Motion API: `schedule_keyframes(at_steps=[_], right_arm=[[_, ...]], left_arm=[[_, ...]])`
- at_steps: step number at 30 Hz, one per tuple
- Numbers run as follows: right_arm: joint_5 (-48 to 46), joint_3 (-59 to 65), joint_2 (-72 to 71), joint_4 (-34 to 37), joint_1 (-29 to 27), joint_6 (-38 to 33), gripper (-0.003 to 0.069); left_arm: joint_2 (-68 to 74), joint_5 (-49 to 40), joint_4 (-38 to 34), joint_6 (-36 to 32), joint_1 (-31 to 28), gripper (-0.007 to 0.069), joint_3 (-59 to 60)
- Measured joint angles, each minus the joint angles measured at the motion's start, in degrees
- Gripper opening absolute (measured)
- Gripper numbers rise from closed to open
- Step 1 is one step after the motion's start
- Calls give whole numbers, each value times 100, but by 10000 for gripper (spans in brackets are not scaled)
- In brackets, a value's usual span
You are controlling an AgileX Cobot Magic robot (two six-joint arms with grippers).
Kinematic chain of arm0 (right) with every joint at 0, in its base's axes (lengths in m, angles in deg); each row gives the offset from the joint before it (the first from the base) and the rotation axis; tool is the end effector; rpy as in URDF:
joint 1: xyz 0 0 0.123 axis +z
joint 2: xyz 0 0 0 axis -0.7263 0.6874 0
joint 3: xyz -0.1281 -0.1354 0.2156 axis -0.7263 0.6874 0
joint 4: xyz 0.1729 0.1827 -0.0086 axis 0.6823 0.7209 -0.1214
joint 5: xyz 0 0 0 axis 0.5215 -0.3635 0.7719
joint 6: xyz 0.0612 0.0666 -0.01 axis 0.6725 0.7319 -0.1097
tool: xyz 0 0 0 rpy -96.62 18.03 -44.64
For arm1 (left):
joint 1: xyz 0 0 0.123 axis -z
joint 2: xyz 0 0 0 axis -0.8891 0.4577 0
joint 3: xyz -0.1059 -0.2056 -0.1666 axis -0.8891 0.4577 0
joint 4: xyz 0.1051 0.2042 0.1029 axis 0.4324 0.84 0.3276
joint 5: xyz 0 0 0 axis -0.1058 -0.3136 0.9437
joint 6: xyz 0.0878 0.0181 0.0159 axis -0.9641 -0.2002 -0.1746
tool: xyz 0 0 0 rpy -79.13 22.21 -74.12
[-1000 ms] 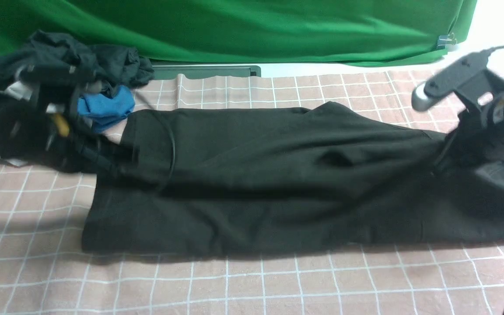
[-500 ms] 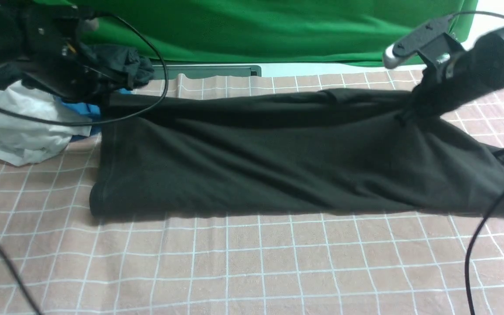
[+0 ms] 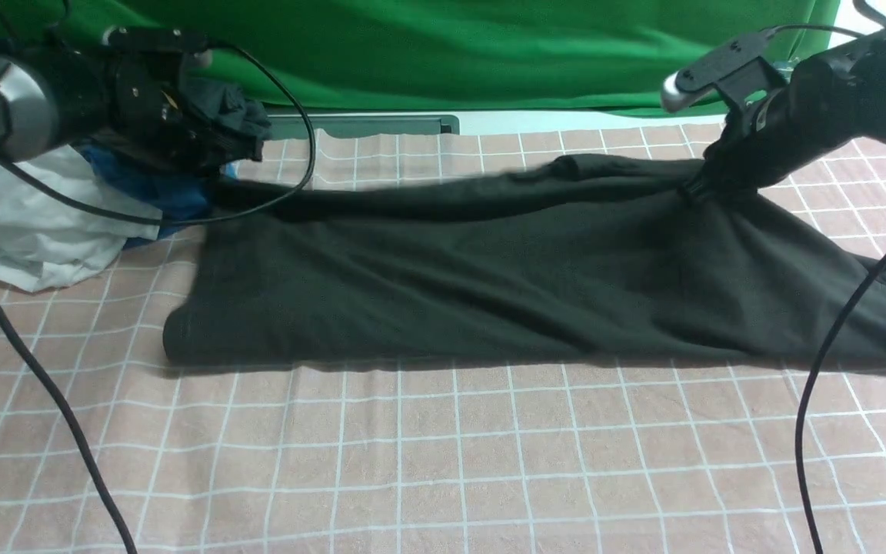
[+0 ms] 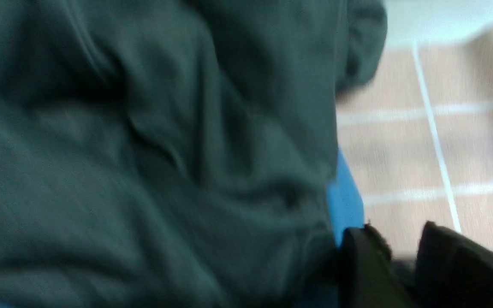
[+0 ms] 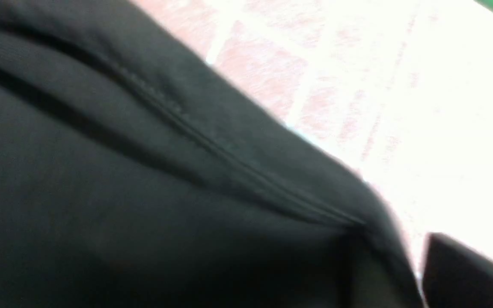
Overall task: Fold a long-sleeved shirt over a pink coffee tablecloth.
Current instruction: 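Fold the black garment in half by bringing its near edge over to the far edge, then pull the folded dark garment lengthwise by its ends to straighten it flat on the table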
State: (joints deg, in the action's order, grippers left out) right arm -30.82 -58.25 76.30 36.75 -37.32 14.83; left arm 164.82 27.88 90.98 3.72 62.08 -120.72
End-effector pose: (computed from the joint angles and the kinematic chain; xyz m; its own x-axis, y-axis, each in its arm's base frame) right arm 0.4508 0.0622 0.1960 -0.7288 -0.4388 -0.5257 -0.3380 0.8982 -0.2811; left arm 0.4779 0.0080 0.1917 -0.7316 0.0923 -0.6755 0.0452 0.9952 0.0871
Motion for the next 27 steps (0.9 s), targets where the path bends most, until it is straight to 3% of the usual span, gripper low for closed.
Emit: schedule_keyframes(at_steps=[2,4,6,8,9,10,12,13,15,16,19,27], right_arm=[[-59,0,-109,-28,-19,191,363],[-116,0,-300,35,-19,321,392],[-184,-5,-524,388,25,279,365],[-276,-58,-662,943,104,-61,279],[-293,-73,-671,1086,125,-114,279],[-375,-138,-677,1715,212,-561,184],[-489,-230,-561,2407,328,-1046,108],[-498,-240,-521,2477,341,-1094,95],[-636,-420,-106,3141,438,-1479,50],[-666,-506,35,3210,436,-1543,47],[-697,-794,558,3289,425,-1600,40],[-501,-1883,1620,3370,231,-1531,41]], left_arm=[[-7,68,31,-49,-7,288,-39],[-83,6,-39,-64,-7,347,-39],[-236,-84,-174,-89,-7,383,-39],[-457,-233,-425,-275,5,391,-39],[-487,-254,-425,-309,5,391,-39],[-731,-434,-715,-635,61,356,-39],[-1029,-744,-1047,-970,170,276,-43],[-1096,-777,-1118,-998,199,265,-43],[-1555,-1093,-1470,-1493,471,94,-4],[-1730,-1118,-1556,-1641,602,58,73],[-2267,-1094,-1666,-1815,1004,18,495],[-3663,-959,-1742,-1865,1880,17,2211]])
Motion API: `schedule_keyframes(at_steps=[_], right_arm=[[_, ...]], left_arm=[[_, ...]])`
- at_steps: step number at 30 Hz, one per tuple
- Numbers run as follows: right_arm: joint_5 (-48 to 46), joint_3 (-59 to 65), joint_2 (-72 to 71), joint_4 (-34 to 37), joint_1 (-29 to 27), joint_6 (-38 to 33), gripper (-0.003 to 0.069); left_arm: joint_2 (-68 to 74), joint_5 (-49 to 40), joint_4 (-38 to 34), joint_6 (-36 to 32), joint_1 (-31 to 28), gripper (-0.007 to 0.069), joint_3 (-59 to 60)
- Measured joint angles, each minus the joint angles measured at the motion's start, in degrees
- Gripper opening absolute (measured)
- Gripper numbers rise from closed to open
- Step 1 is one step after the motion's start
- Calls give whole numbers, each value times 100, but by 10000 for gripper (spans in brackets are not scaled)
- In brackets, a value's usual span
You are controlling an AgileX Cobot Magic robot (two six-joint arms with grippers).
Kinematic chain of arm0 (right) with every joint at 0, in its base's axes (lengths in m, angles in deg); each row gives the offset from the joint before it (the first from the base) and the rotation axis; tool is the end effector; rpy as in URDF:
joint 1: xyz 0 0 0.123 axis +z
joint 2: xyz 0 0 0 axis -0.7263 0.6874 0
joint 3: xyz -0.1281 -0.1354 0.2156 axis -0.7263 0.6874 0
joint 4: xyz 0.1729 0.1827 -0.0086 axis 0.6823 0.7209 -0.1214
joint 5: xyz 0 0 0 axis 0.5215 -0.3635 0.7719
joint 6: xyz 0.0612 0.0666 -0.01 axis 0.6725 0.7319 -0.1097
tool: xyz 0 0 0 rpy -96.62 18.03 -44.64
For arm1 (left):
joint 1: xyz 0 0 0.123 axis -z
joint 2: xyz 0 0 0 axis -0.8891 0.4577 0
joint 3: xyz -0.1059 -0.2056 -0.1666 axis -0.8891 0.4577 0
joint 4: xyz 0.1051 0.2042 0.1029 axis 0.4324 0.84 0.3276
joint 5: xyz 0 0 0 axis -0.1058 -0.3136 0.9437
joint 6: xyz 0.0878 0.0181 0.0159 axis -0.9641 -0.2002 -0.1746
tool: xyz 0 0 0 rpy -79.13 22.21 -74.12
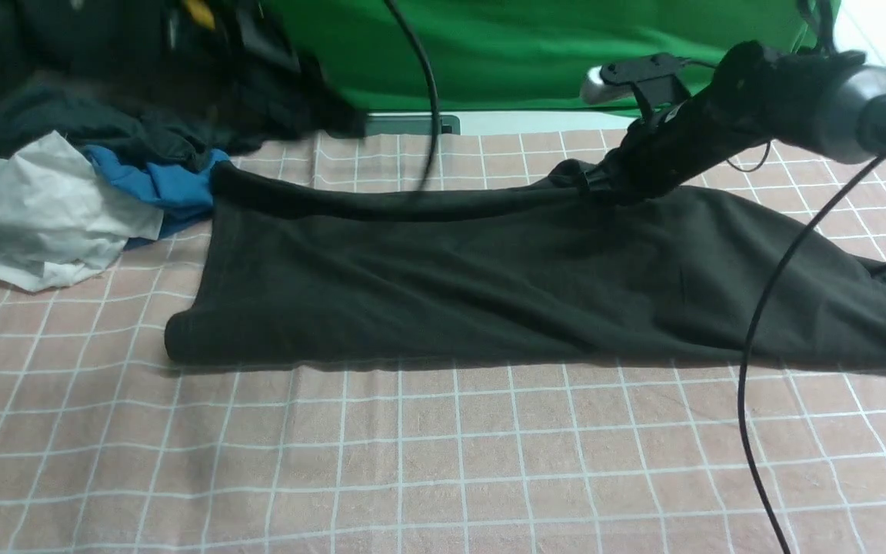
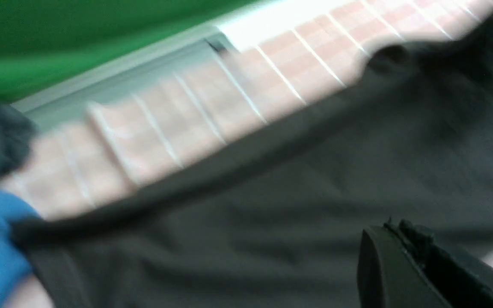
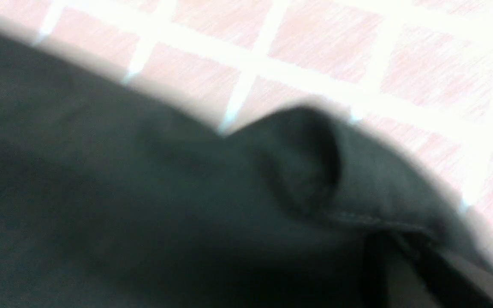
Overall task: Fold a long-sleeved shirt over a pink coffee tablecloth.
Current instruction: 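Pull the folded dark garment lengthwise by its ends to straighten it flat on the table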
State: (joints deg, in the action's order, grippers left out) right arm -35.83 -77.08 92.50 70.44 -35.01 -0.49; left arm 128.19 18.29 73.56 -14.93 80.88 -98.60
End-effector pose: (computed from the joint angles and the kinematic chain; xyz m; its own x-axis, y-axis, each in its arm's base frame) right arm 0.5003 0.1200 0.1509 -0.7772 -0.2511 -0.5770 -0.3745 0.9214 0.1036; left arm 0.3103 -0.1134 0.3239 -0.5574 0.3509 -0.7525 0.4931 0.8690 0.0399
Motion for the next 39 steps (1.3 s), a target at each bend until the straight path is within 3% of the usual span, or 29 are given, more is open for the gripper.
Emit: schedule_keyframes(at_steps=[5,9,12,17,21,26,28,32,39], right_arm=[[448,-404,240,5,-354,322,87],[297,-641,105,5,-619,404,112],[-288,-688,-306,-203,-828,399,120],[-1951,-188,-1488,-1198,-998,622,132],[-2584,661,-2024,-1705,-1147,1028,197],[-1812,2021,-2125,-1939,-1508,1143,415],[-1478,2227,-2112,-1939,-1580,1024,470],[-985,2296,-1955,-1895,-1626,743,513],[-685,2033,-1369,-1370,-1632,60,521]], left_arm=[[-1137,-4,0,47,244,17,1263],[-1808,144,35,83,244,17,1869],[-2420,262,93,83,244,17,2362],[-3178,330,-83,88,244,17,2841],[-3392,505,-127,88,244,17,2941],[-3408,575,-189,88,244,17,2941],[-3408,575,-218,88,244,17,2946],[-3408,581,-245,88,244,17,2950],[-3408,587,-263,88,244,17,2950]])
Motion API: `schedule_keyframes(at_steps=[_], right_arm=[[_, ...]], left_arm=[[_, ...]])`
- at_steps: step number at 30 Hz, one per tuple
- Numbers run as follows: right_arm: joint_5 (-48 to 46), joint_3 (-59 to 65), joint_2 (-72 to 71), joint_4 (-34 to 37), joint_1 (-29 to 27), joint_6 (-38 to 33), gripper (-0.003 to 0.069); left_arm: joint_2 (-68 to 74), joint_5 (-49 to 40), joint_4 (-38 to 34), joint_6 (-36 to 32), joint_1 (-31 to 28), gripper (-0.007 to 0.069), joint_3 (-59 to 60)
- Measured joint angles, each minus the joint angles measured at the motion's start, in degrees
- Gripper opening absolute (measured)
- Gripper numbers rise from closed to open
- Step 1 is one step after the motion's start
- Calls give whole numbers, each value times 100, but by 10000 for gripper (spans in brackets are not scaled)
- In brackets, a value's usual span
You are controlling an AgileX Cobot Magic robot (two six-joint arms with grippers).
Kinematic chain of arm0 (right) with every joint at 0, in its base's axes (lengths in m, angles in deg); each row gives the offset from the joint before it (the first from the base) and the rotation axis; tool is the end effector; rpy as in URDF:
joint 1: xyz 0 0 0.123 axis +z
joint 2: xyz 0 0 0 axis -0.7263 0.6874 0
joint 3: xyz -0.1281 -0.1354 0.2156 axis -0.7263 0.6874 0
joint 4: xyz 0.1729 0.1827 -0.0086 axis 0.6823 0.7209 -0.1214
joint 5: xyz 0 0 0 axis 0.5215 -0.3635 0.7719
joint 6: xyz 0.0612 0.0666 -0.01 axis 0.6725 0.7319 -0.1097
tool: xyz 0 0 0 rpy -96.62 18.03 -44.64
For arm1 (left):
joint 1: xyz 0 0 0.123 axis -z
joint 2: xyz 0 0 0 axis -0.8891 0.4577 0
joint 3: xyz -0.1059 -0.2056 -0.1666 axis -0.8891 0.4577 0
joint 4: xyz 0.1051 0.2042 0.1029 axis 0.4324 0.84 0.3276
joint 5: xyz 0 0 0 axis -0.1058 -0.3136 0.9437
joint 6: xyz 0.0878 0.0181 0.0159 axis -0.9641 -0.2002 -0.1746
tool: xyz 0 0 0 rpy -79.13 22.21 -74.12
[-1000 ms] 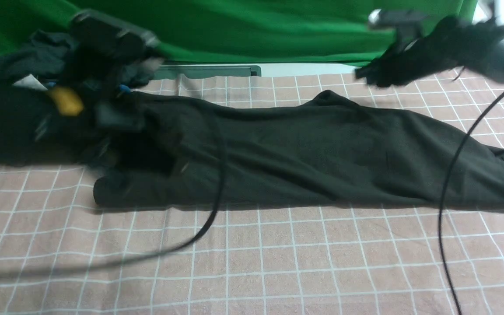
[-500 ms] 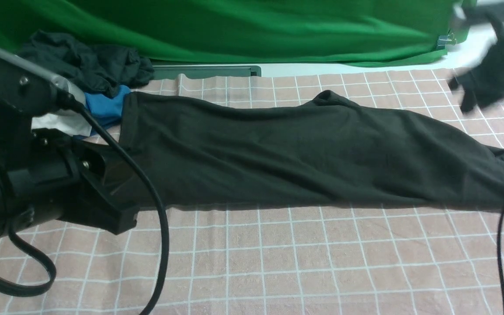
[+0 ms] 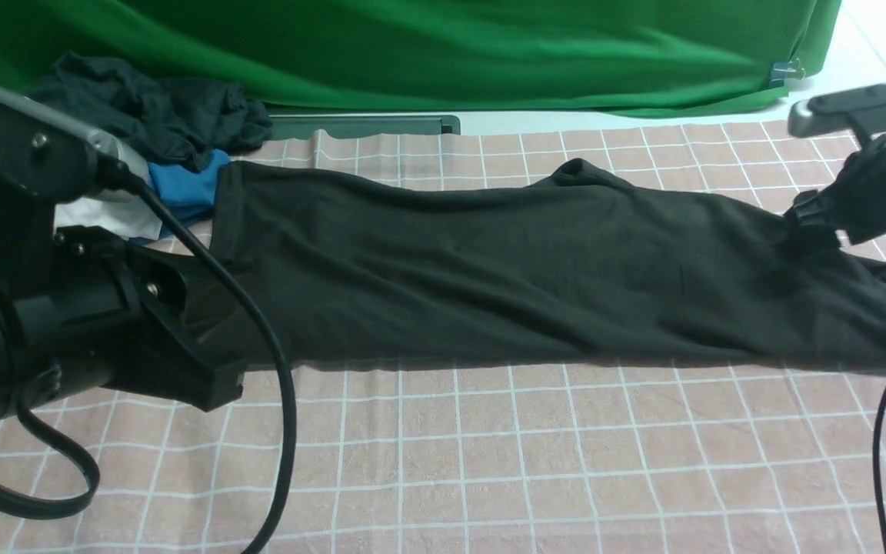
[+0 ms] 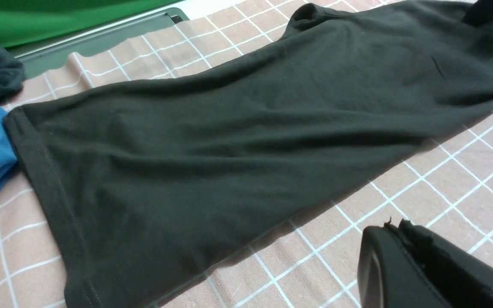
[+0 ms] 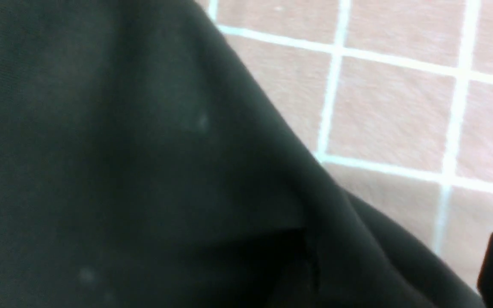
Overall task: Fold a long-sleeved shirt over a pink coffee tablecloth.
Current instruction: 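Pull the folded dark garment lengthwise by its ends to straighten it flat on the table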
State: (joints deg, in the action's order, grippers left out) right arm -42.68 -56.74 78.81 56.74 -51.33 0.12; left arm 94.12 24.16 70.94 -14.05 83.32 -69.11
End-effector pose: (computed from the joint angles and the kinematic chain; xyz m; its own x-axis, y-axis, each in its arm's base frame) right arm 0.4345 -0.0301 0.1596 -0.9179 -0.2085 -0.3376 -0.2089 0.9773 -0.0355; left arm 0.1642 -0.0735 0.3154 -0.4365 0.2628 -0.8605 0.4895 0.8718 0.0180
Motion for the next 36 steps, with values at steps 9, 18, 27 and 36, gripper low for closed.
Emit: schedule_keyframes(at_steps=[9,18,27,36], right_arm=[[-70,-134,174,152,6,-277,264],[-55,-134,-206,59,6,-353,34],[804,-134,-357,-1,6,-363,36],[1180,-134,-174,-1312,-55,1328,447]], left_arm=[[0,0,0,-6,0,17,0],[0,0,0,-31,0,17,3],[0,0,-18,-37,0,17,3],[0,-6,-18,-53,0,17,3]])
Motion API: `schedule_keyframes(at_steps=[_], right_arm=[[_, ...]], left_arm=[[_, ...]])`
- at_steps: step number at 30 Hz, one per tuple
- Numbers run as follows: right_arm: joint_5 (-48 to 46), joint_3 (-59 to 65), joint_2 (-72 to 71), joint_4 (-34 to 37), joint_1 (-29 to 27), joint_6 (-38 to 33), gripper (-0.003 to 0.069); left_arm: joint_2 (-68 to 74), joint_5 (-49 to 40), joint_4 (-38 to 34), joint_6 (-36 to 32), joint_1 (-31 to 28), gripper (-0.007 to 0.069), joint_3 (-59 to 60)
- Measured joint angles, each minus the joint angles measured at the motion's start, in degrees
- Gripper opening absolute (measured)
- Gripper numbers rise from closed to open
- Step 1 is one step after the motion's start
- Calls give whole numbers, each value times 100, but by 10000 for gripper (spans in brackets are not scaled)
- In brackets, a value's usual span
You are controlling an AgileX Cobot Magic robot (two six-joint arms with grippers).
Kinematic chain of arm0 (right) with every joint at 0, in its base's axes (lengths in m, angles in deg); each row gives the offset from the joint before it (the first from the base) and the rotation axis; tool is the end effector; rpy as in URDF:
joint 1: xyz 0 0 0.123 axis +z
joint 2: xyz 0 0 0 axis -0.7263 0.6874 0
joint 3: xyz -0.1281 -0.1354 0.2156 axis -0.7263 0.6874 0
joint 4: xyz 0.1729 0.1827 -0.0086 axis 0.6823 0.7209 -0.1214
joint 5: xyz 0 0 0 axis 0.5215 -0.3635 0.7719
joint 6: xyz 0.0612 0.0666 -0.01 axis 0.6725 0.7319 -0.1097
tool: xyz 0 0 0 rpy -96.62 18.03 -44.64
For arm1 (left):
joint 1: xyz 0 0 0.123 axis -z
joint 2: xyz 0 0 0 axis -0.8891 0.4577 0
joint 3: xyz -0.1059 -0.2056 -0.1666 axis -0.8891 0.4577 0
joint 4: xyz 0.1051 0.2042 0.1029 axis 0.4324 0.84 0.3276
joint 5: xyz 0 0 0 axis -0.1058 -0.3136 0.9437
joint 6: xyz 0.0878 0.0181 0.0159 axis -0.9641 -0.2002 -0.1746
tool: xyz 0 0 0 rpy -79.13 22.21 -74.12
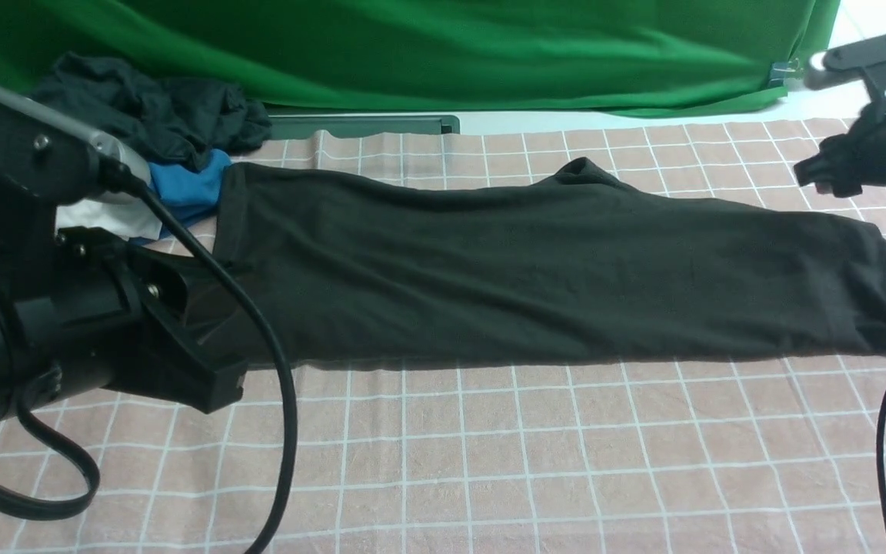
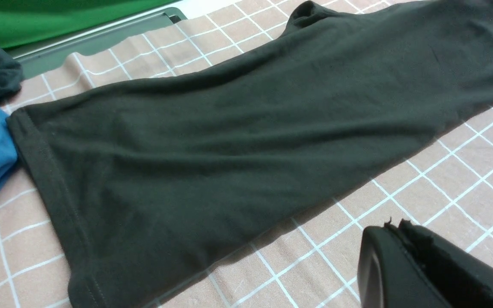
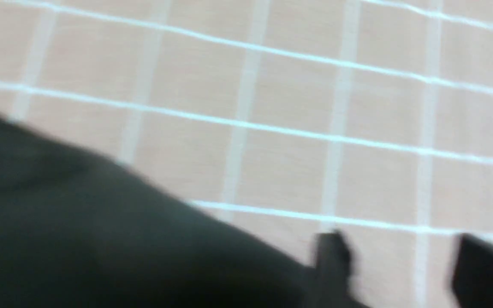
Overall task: Fold a long-sleeved shirt over a pink coffee tablecloth.
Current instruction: 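Pull the folded dark garment lengthwise by its ends to straighten it flat on the table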
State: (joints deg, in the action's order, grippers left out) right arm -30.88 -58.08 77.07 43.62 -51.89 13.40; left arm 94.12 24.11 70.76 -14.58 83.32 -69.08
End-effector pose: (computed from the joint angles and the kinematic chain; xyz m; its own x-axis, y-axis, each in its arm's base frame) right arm 0.4523 -0.0480 0.1880 -0.8279 -0.1648 -0.5360 -0.0733 0.9794 -0.1879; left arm 0.1641 -0.0736 0.3152 -0.4340 0.2687 -0.8599 0.4935 0.8694 0.0226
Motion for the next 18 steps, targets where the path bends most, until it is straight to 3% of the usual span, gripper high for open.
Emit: schedule_keyframes(at_steps=[3,6,9,14,18], right_arm=[[-432,0,-120,-459,-123,595,571],[-1089,0,-275,-377,-231,751,552],[-1639,0,-291,150,-384,751,551],[-1818,0,-18,704,-615,751,618],[-1945,0,246,867,-662,668,604]], left_arm=[[0,0,0,-5,0,17,0],[0,0,0,-11,0,17,0],[0,0,0,-12,0,17,0],[0,-34,0,-12,0,17,0],[0,-45,0,-12,0,17,0]])
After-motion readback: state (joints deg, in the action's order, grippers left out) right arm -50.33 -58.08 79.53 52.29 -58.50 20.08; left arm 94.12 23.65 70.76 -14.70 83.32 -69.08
